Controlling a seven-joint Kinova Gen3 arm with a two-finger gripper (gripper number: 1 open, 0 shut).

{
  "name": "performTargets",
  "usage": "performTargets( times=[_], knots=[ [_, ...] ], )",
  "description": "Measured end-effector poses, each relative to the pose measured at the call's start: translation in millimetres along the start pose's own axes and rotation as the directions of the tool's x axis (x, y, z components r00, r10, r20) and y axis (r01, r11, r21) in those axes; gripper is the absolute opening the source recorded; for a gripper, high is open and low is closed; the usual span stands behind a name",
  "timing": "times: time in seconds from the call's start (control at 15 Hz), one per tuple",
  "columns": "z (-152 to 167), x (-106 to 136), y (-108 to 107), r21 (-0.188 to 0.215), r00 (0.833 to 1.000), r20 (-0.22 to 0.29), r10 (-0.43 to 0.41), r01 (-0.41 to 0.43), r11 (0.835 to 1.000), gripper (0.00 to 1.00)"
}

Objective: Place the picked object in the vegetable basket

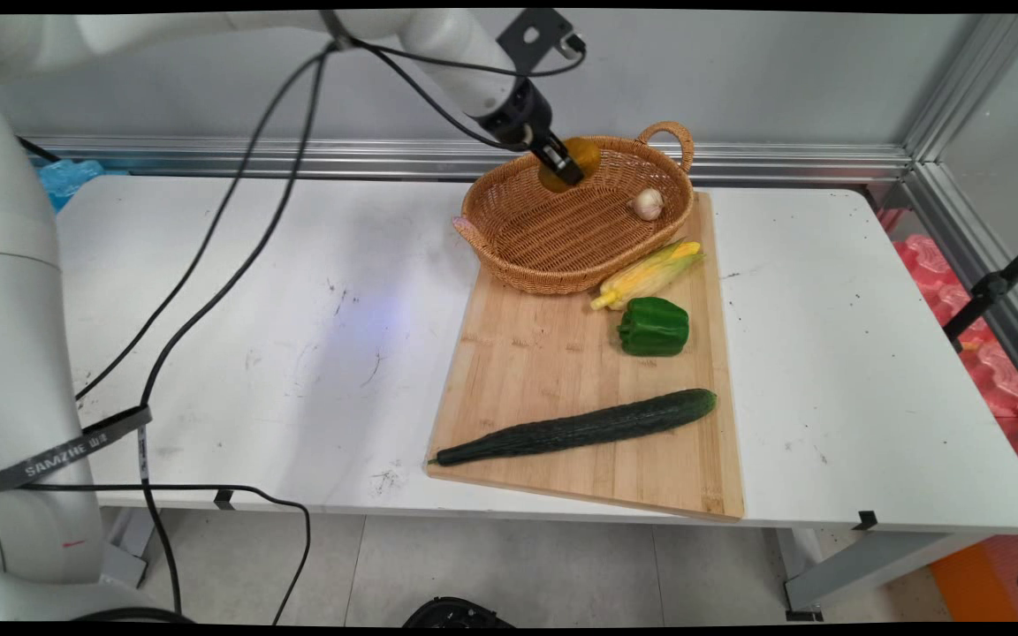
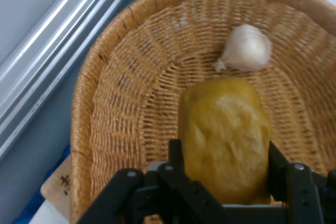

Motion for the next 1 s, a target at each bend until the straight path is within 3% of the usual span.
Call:
performTargets(
  times=[0.4, 0.73, 0.8, 1.0],
  knots=[
    [69, 6, -8, 0.015, 0.999, 0.016, -0.035, 0.035, 0.999, 0.00],
    [108, 9, -11, 0.006, 0.998, 0.030, -0.053, 0.053, 0.999, 0.00],
    [113, 10, -11, 0.003, 0.998, 0.031, -0.054, 0.054, 0.999, 1.00],
    [116, 13, -12, -0.008, 0.999, 0.027, -0.043, 0.044, 0.999, 1.00]
  ],
)
